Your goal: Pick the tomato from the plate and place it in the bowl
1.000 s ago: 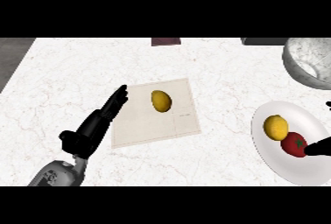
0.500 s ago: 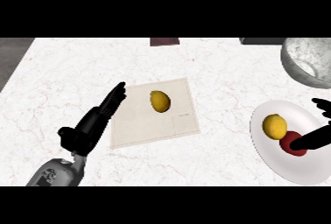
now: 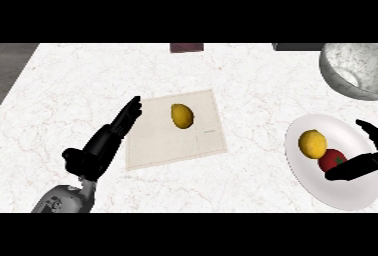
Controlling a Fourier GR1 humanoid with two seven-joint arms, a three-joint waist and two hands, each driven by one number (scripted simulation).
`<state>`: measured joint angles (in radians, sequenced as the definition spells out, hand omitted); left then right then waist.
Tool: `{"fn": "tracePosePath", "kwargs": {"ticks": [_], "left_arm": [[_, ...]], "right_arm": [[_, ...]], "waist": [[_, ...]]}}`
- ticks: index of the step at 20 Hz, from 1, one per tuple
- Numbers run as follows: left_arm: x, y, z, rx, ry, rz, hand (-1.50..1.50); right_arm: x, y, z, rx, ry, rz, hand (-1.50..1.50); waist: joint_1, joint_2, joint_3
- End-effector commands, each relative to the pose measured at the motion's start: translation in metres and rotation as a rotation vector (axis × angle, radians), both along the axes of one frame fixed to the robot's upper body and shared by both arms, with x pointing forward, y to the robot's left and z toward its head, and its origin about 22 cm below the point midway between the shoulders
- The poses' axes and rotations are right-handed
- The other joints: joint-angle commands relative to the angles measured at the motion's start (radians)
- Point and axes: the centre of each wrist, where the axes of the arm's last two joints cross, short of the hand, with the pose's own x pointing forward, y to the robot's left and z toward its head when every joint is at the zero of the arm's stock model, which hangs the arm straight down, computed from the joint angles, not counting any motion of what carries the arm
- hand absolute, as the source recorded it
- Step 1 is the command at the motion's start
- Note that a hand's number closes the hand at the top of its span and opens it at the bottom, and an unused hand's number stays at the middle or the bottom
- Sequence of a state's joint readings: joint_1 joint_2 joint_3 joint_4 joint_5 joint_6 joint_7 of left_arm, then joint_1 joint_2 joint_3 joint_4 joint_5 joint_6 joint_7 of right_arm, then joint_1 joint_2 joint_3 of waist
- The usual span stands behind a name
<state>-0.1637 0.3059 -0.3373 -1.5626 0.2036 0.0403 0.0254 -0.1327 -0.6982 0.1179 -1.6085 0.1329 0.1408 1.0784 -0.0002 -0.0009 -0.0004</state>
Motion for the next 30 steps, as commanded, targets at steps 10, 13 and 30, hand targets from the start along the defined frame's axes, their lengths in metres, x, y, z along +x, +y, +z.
{"fn": "tracePosePath", "kwargs": {"ticks": [10,13,30], "left_arm": [[-0.009,-0.008,-0.005,-0.012,0.009,-0.005,0.00],[-0.006,-0.003,0.002,-0.011,-0.009,0.011,0.00],[0.015,0.008,-0.003,-0.008,0.012,0.004,0.00]], "right_arm": [[-0.015,0.002,-0.032,-0.101,0.096,-0.127,-1.50],[-0.003,0.001,-0.043,-0.072,0.106,-0.121,-1.50],[0.009,-0.015,-0.078,-0.119,-0.082,-0.060,1.50]], "waist": [[-0.003,-0.001,0.000],[0.002,0.000,0.000],[0.000,0.001,0.000]]}}
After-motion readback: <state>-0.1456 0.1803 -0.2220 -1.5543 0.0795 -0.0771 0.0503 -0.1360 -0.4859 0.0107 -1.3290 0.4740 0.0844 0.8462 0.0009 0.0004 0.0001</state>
